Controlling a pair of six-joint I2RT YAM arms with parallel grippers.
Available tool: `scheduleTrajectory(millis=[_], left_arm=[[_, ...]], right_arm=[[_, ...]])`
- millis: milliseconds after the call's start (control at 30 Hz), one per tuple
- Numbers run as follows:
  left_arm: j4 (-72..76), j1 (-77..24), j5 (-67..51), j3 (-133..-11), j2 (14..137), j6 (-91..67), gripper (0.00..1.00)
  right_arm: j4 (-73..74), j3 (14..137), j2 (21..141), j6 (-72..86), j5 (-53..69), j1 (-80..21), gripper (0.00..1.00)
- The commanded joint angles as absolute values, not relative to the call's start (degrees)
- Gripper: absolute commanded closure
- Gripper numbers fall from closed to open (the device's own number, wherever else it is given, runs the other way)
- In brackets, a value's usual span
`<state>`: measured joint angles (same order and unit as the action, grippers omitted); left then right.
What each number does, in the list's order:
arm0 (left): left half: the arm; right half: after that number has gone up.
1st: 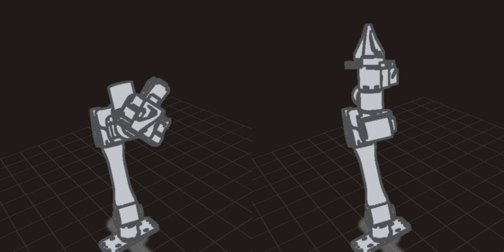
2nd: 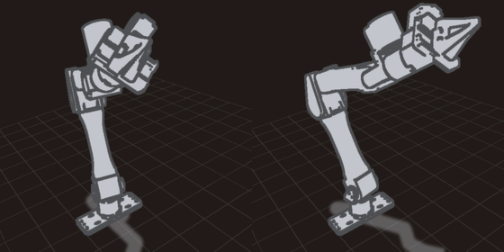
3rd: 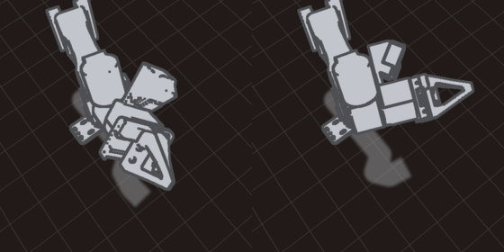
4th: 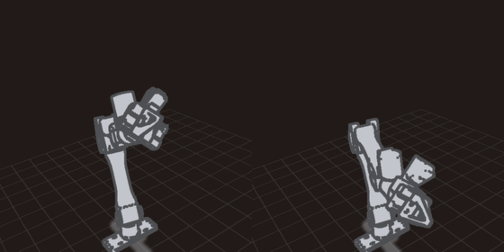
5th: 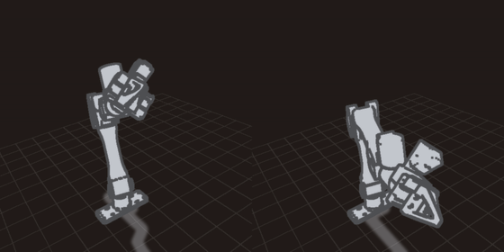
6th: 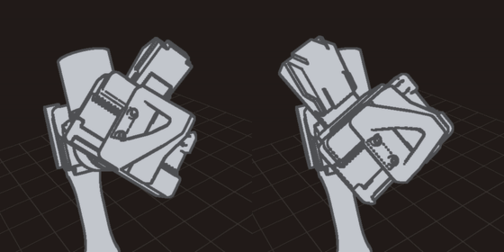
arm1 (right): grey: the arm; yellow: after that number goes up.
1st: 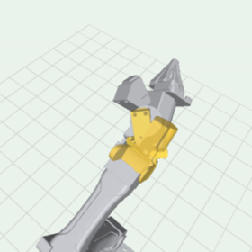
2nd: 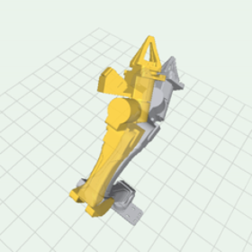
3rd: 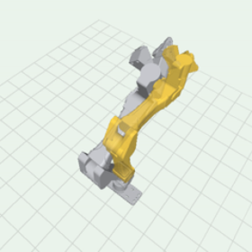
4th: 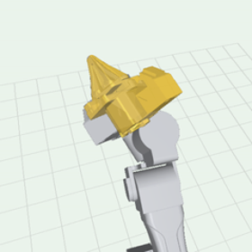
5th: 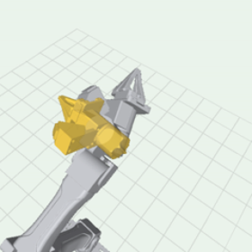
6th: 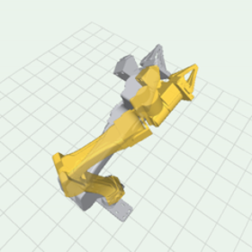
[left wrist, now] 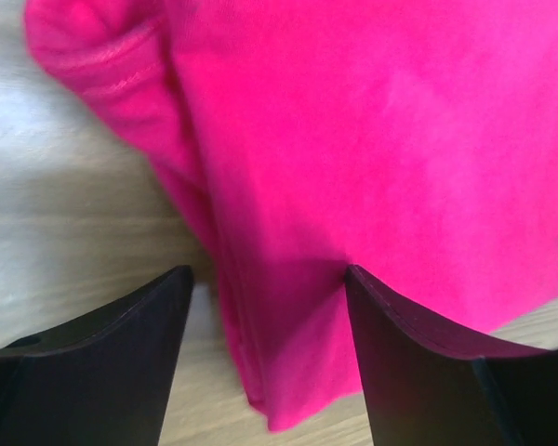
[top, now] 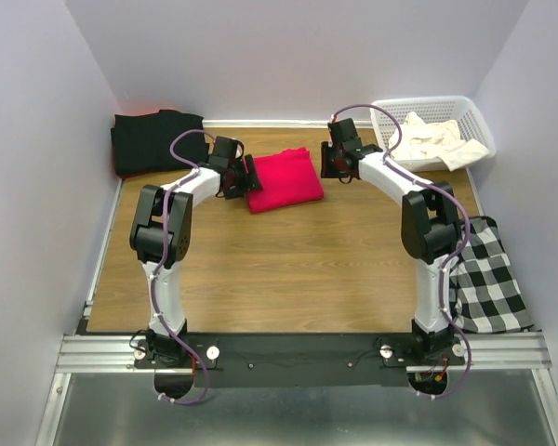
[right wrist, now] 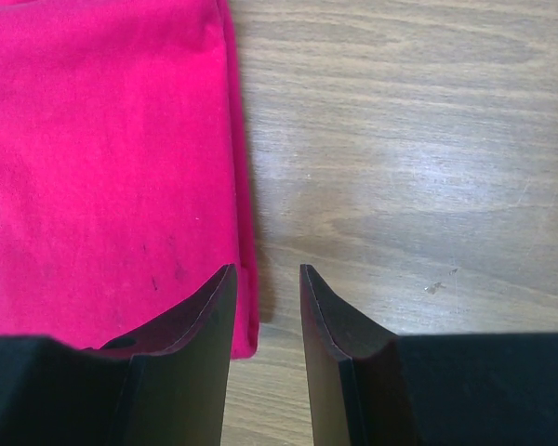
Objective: Fold and stack the t-shirts
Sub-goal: Put the neatly folded tshirt into the corner of the board with the left arm
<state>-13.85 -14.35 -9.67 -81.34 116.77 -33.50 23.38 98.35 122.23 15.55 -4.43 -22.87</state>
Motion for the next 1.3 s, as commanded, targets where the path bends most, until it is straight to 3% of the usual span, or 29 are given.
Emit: scheduleTrajectory(millis=[0, 233, 333, 367, 433, 467, 533, 700, 1267], left_arm=[[-12.9, -14.1, -12.0, -82.7, 120.8, -36.1, 0.25], [-12.7, -14.0, -14.0, -82.5, 124.4, -37.9, 0.35], [-12.6, -14.0, -14.8, -82.6, 125.2, -38.1, 0.53], [-12.5, -14.0, -14.9, -82.7, 125.0, -38.1, 0.64], [-12.5, -14.0, -15.0, -82.7, 125.0, -38.0, 0.76], [-12.5, -14.0, -15.0, -82.7, 125.0, -37.7, 0.89], [-12.9, -14.0, -14.9, -83.1, 125.0, -37.3, 1.00], [-15.2, -14.0, -12.6, -85.7, 124.6, -33.1, 1.00], [-37.3, -14.1, 11.9, -115.2, 131.5, -16.4, 1.00]], right_arm=[[23.6, 97.8, 120.1, 15.9, -5.4, -23.1, 0.58], [23.6, 97.7, 119.9, 16.1, -6.1, -23.0, 0.59], [23.6, 97.4, 119.7, 16.2, -6.5, -23.1, 0.59], [23.6, 97.3, 119.6, 16.1, -6.8, -23.0, 0.59], [23.6, 97.1, 119.6, 16.2, -6.9, -23.0, 0.59], [23.6, 97.1, 119.5, 16.2, -7.0, -23.0, 0.59], [23.6, 97.1, 119.6, 16.2, -6.9, -23.0, 0.59], [23.6, 97.4, 119.8, 16.4, -6.9, -23.0, 0.59], [23.6, 98.5, 119.2, 18.3, -7.2, -23.0, 0.61]])
